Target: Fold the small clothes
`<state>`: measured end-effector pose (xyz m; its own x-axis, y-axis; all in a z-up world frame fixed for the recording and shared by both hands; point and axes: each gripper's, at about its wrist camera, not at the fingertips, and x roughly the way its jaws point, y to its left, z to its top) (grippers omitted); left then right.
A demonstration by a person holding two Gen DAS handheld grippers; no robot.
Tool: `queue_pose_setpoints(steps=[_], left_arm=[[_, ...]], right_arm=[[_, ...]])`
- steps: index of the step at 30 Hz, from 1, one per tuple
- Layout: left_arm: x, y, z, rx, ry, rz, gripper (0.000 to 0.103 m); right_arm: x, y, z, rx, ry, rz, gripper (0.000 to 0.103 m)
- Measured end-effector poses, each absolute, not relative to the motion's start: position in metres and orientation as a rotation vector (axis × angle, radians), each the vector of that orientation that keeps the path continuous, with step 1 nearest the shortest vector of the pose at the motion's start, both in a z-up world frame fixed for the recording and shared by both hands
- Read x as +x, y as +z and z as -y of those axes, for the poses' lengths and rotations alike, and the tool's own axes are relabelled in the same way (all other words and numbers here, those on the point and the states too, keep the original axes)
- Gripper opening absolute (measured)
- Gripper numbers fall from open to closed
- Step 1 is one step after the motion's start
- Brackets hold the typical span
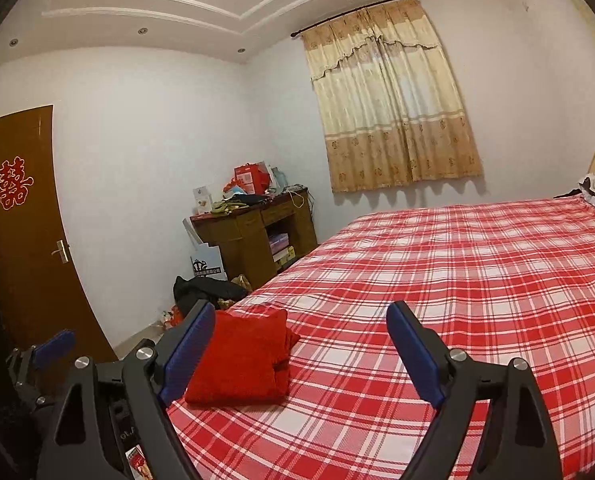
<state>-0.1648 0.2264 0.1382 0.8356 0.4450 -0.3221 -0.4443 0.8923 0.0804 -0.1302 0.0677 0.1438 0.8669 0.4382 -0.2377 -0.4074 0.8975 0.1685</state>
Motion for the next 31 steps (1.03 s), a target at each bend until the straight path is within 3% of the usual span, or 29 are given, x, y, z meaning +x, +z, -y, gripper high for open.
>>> queue_pose_setpoints(steps=[31], left_arm=[[-0.148, 0.125, -0.226, 0.016, 0.461, -0.426, 0.103]], right_arm=[[-0.121, 0.137, -0.065, 0.123, 0.419, -0.316, 0.088]])
